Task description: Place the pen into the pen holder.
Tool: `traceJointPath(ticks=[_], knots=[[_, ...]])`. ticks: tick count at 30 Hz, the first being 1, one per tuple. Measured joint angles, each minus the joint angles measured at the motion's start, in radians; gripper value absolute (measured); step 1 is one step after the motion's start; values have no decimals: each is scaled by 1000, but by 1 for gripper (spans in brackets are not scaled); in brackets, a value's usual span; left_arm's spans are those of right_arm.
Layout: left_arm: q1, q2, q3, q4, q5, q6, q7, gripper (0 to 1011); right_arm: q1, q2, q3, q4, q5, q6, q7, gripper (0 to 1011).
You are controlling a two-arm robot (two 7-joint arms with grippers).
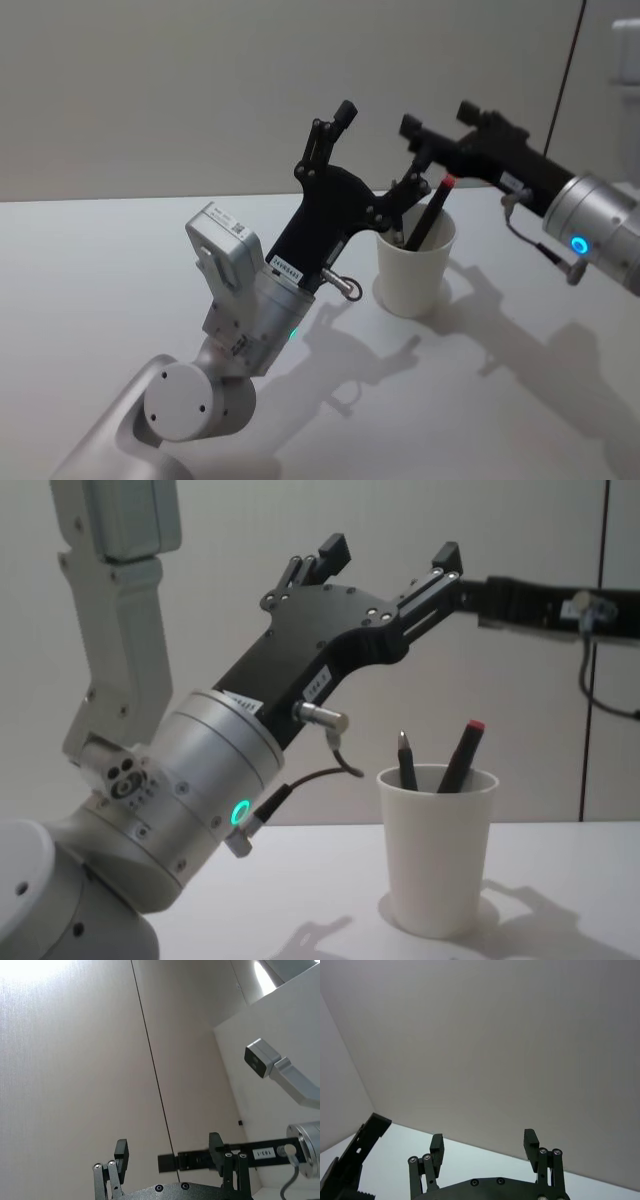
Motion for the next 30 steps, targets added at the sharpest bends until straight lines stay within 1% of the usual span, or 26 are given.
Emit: traceJointPath(ticks=[10,20,25,28,30], knots=[[0,0,0,0,0,0,0,1001,9,21,31,-43,-13,-38,-52,1002],[0,0,0,0,0,0,0,1001,15,57,71,-81,-48,-65,-136,1002],[0,2,0,-2,0,6,3,1001,14,57,73,-82,-50,-66,-137,1001],[2,8,0,-9,3,22,10,1001,6,55,74,-82,-57,-69,-137,1001],[4,14,0,-17,6,42,20,1001,-5,52,77,-82,-68,-74,-136,1001]])
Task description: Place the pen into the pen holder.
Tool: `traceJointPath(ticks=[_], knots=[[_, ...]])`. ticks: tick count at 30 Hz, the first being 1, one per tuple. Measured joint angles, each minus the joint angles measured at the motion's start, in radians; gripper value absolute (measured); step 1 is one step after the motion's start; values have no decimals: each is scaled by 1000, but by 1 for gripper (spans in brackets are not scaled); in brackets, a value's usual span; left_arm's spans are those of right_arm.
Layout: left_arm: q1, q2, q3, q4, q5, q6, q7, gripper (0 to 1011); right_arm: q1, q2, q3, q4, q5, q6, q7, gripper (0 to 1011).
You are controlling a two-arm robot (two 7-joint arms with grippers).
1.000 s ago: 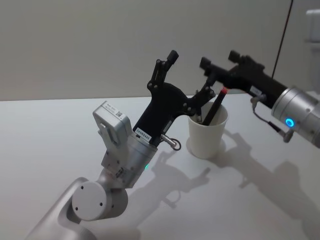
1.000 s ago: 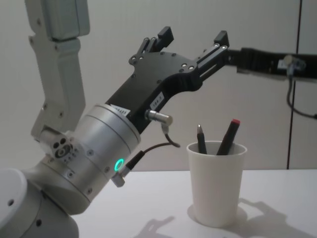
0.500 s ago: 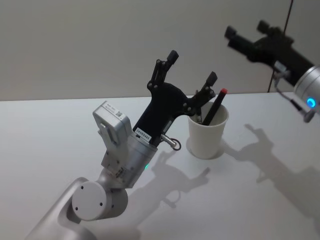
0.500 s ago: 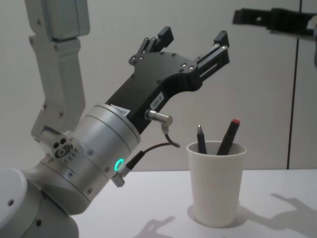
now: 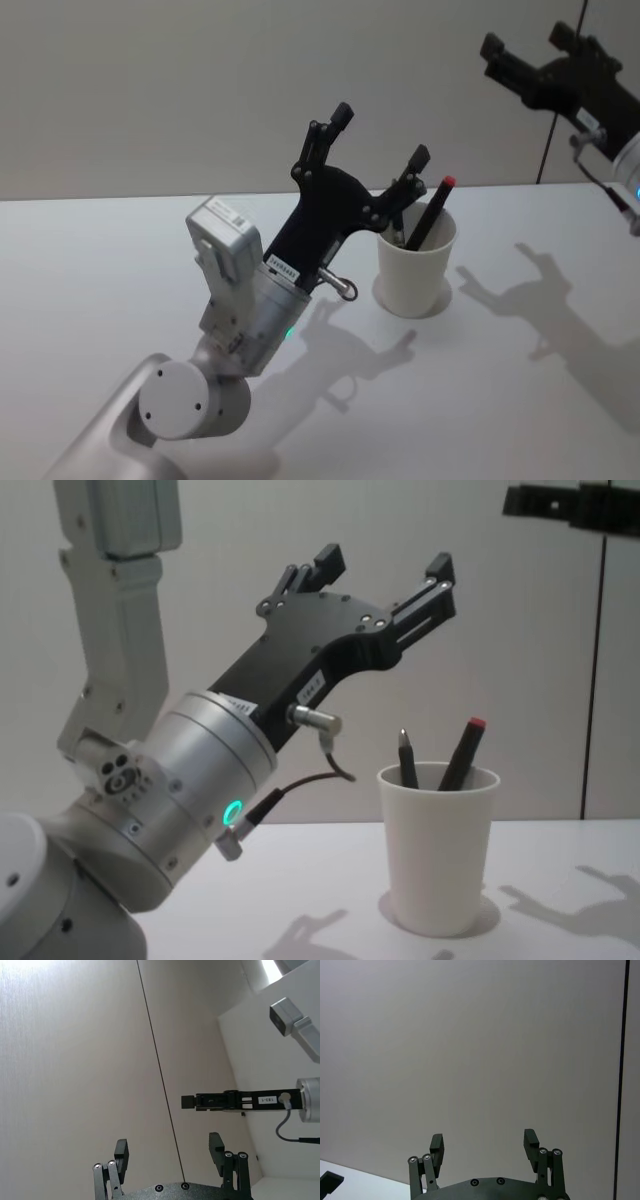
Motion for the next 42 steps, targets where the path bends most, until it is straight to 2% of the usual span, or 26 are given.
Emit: traceJointPath(ticks=[9,35,42], knots=[[12,37,2,-45,20,112,55,1001,-71,-19,16,-2,-67,-28,3,1001],[47,150,6,-183,79,453,223,1001,-327,-89,73,-11,-310,-132,14,1001],[56,179,7,-219,95,543,268,1001,-367,-100,82,-13,-349,-148,16,1001]])
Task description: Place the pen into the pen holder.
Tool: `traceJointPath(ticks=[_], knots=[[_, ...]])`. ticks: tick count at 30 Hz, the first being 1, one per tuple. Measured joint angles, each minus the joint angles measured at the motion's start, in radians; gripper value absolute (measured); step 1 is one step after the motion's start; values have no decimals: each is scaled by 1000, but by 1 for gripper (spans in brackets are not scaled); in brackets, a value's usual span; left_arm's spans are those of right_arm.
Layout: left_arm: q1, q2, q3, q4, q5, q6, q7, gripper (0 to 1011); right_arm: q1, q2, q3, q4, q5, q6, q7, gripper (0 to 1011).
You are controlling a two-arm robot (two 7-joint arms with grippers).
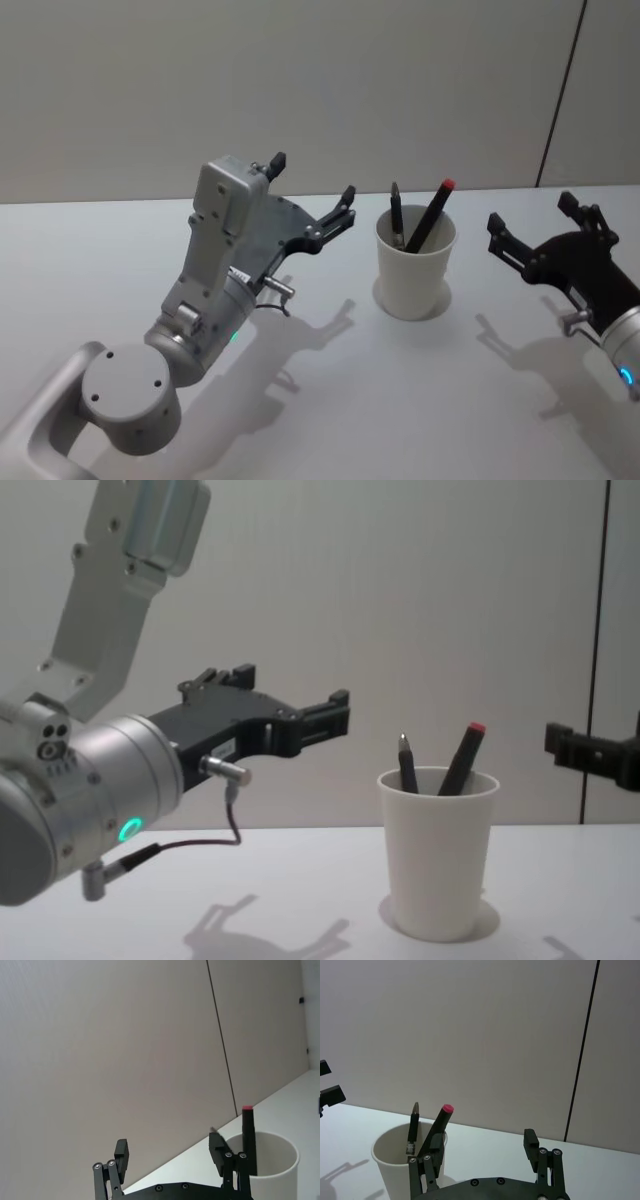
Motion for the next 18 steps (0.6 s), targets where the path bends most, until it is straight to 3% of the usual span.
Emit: traceJointPath(ticks=[7,18], knots=[[9,27,1,-32,14,80,39,1001,-8,-2,2,0,-8,-3,0,1001],[11,34,1,-42,17,101,50,1001,-9,-2,2,0,-8,-3,0,1001]])
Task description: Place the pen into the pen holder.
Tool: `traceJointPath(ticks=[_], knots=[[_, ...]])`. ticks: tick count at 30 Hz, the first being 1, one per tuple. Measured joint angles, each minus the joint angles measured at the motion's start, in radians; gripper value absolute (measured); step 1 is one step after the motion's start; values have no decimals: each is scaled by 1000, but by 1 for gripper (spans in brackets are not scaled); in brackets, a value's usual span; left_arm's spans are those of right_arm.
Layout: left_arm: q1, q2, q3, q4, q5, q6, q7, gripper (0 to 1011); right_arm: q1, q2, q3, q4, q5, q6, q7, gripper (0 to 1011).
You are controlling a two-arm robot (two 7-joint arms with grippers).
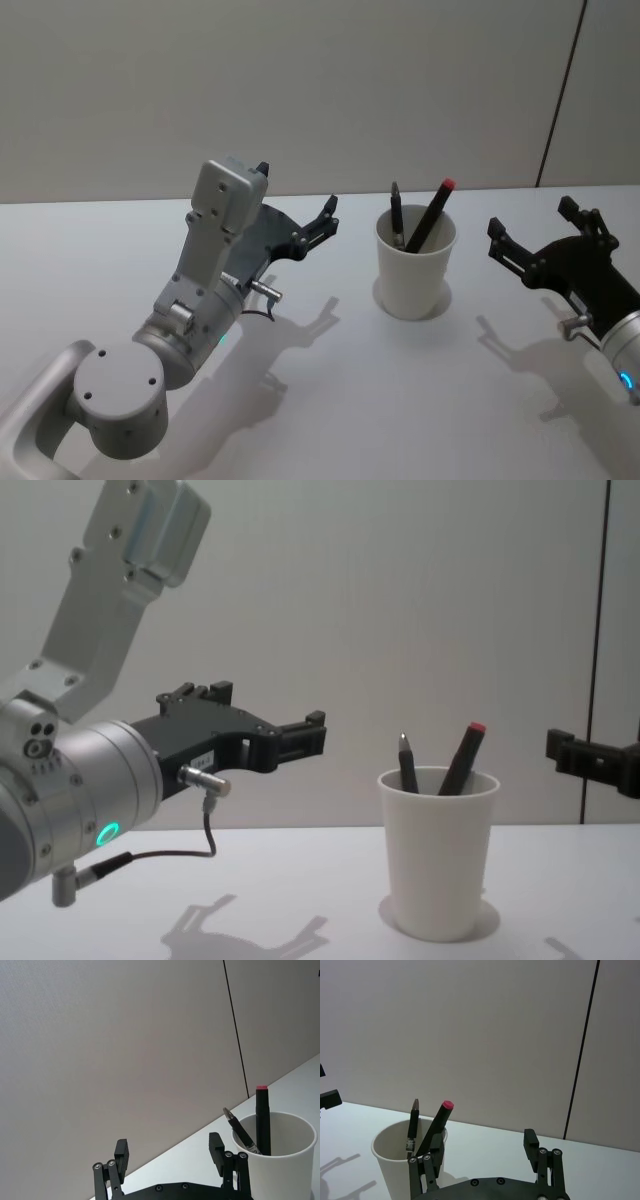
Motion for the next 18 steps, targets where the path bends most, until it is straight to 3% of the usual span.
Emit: traceJointPath(ticks=[18], knots=[[-1,0,-1,0,0,0,0,1001,0,0,-1,0,0,1,0,1001]])
